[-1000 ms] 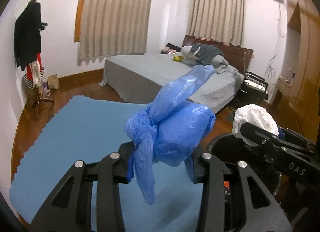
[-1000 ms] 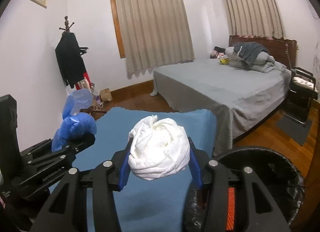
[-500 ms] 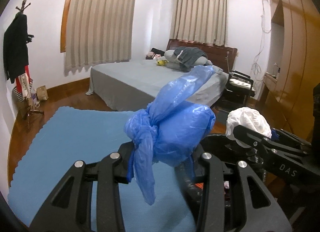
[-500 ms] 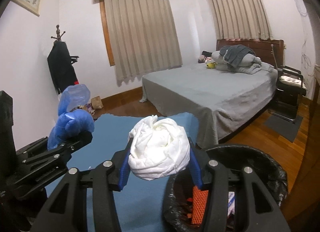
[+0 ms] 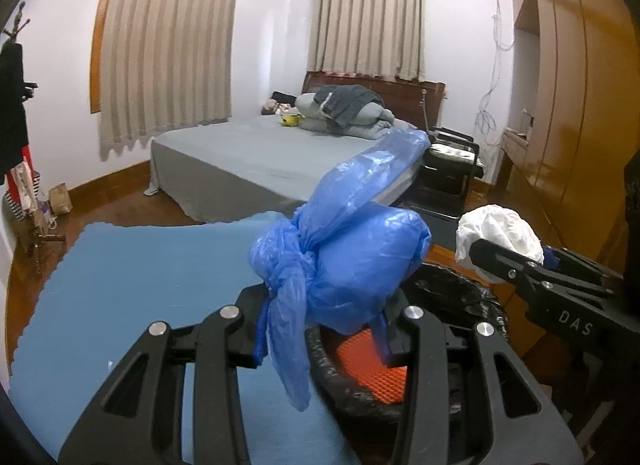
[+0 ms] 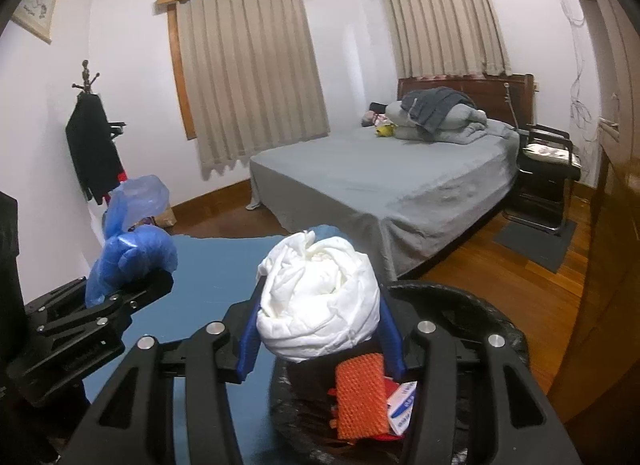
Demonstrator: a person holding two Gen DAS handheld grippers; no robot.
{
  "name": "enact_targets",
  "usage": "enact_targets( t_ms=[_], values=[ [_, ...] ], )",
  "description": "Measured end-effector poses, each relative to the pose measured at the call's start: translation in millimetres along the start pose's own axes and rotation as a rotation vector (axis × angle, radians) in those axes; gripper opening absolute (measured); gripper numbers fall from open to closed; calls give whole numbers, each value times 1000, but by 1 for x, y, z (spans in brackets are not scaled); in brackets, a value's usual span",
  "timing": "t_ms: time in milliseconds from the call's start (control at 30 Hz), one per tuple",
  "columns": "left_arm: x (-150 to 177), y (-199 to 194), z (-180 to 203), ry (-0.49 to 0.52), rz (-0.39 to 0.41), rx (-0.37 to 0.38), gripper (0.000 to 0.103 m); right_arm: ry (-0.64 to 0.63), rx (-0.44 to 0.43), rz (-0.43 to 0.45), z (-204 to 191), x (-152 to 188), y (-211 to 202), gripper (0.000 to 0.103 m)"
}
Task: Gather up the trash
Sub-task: 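Lift the blue bag with the left tool while the right tool carries the tissue toward the bin, then lower the blue bag and white tissue into the bin and open both tools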
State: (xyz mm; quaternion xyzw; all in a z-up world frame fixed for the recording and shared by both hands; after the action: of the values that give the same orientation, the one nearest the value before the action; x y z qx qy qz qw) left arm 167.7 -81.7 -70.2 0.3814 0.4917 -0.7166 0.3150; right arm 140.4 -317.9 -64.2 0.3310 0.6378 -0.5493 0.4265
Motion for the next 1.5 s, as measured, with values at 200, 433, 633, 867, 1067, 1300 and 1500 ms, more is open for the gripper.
enact_targets(
  t_ms=[200, 433, 633, 867, 1067, 1300, 1500],
  values=[
    [9, 17, 21, 33, -22, 37, 38, 24, 40, -31, 23, 13, 2, 49],
    [26, 48, 42, 54, -64, 72, 38, 49, 75, -75, 50, 32, 13, 49],
    [39, 80, 56, 66, -107, 96, 38, 66, 90, -103, 64, 48, 24, 49],
    [56, 111, 63, 83, -150, 118, 38, 69, 96, -136, 83, 64, 38, 51],
    [63, 130, 70, 97, -198, 159, 66, 62, 112, -165, 95, 74, 51, 60],
    [71, 129, 58, 76, -223, 180, 76, 76, 140, -167, 105, 79, 52, 75],
    [72, 129, 56, 76, -233, 192, 78, 90, 157, -158, 107, 80, 47, 84]
  ],
)
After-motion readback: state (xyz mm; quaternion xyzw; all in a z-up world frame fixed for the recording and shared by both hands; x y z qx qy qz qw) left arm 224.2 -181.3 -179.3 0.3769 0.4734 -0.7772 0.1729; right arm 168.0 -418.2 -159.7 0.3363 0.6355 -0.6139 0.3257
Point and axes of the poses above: each gripper's, at about its wrist camera, not at the fingertips, and y roughly the way its jaws point, z to its right, x to its underside, the point moved 10 cm from there along y, roughly the way its jaws point, and after that the axes turned 10 degrees about -y, right-handed, at the moved point
